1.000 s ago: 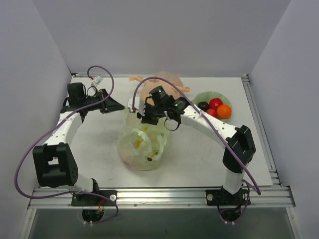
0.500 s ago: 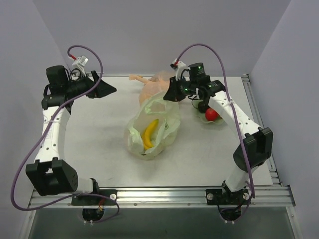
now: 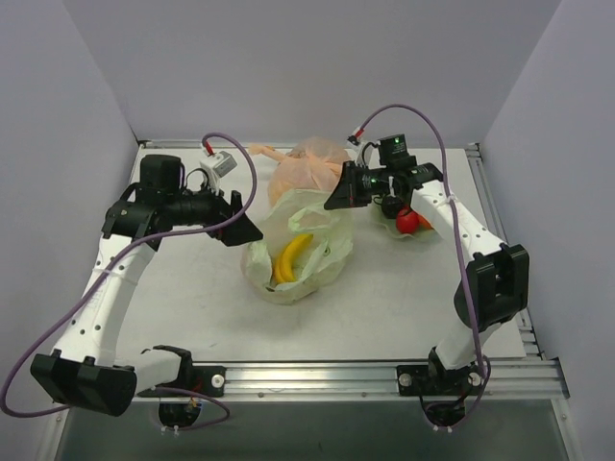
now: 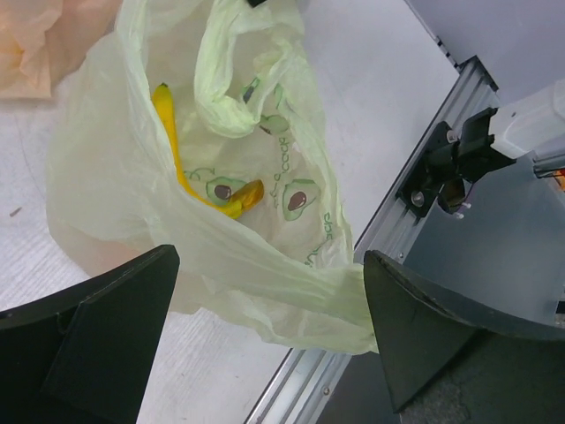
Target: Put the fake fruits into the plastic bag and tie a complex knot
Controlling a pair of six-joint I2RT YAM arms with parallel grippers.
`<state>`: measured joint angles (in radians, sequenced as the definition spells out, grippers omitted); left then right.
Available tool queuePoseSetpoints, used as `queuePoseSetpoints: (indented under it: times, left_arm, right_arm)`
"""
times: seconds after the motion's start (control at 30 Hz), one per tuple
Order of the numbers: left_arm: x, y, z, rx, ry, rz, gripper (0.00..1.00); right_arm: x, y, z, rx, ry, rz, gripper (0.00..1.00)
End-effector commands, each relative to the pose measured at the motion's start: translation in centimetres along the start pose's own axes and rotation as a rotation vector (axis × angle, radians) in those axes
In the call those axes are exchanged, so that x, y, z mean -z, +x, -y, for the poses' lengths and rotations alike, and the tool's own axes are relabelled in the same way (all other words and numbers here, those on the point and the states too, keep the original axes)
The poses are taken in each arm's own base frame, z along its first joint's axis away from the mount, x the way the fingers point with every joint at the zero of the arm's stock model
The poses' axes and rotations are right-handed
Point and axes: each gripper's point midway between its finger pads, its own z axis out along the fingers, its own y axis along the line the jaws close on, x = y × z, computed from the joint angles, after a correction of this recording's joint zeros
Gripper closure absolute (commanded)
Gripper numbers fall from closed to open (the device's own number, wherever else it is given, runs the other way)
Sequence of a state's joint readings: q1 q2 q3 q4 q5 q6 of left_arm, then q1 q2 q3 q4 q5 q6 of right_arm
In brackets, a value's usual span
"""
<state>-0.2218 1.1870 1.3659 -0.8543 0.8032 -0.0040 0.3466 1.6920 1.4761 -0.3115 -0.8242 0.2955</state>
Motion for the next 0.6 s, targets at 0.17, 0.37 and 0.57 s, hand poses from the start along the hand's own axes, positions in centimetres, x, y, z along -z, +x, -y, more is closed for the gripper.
queuePoseSetpoints:
  times: [0.17,0.37,0.57]
  left_arm:
    - [-0.7,1.1,1.2,0.007,0.001,-0.087,0.03]
    - [-0.8,2.3,0.4,0.115,0.009,-0.148,0.78]
    - [1.0,-0.5,-3.5,0.107,-0.104,-0.081,1.00]
  right_arm:
    - [2.3,-1.2,-3.0,0.077,-0.056,0.049,1.00]
    - [2.7,-1.3,-2.5,0.110,-0.062,0.049,1.00]
    - [3.6,-2.4,-2.0,0.126,-0.112,0.057,1.00]
